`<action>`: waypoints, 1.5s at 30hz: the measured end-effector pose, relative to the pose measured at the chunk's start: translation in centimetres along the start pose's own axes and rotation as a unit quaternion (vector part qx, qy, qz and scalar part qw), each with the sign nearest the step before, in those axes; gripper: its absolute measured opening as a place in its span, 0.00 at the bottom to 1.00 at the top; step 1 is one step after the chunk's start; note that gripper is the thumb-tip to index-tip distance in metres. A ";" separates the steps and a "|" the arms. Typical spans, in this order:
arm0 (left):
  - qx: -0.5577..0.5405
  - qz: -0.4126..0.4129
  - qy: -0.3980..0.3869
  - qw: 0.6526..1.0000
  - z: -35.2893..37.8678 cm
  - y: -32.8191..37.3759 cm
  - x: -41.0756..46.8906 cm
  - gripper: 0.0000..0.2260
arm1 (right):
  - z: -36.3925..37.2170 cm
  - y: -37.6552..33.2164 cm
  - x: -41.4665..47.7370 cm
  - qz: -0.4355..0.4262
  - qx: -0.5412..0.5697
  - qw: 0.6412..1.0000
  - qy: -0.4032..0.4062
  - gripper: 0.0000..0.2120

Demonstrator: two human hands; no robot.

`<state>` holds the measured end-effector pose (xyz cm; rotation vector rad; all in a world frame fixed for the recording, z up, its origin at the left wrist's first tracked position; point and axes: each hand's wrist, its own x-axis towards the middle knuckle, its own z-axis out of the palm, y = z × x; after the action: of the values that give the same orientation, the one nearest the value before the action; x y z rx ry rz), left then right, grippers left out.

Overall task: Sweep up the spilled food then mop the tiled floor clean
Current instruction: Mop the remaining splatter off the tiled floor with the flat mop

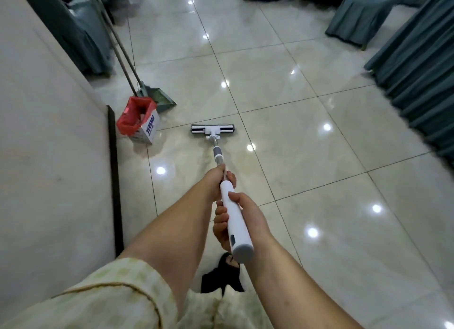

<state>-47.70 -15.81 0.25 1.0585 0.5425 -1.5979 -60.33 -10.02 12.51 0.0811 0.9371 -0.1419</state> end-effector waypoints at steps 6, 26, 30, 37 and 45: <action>0.000 -0.024 0.006 1.000 -5.0 -4.7 -3.3 0.13 | -3.4 7.4 -2.1 -0.021 0.020 1.000 -0.004 0.10; -0.047 -0.005 -0.020 0.999 -9.7 -30.6 -9.8 0.16 | -24.0 17.6 -16.1 -0.004 -0.040 0.999 0.015 0.10; -0.066 0.002 0.002 0.998 -9.5 -37.0 -11.4 0.15 | -29.1 18.8 -19.9 0.007 -0.035 0.999 -0.006 0.10; -0.029 0.025 0.019 0.999 -9.9 -44.2 -15.5 0.14 | -33.8 22.0 -24.8 0.002 -0.030 0.999 -0.013 0.09; 0.005 0.021 0.031 0.999 -14.9 -53.1 -18.8 0.13 | -40.6 29.8 -29.6 -0.002 -0.020 1.000 -0.009 0.08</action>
<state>-91.97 22.11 -0.64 1.1228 0.5517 -1.5362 -105.24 27.29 12.71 0.0408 0.9210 -0.1269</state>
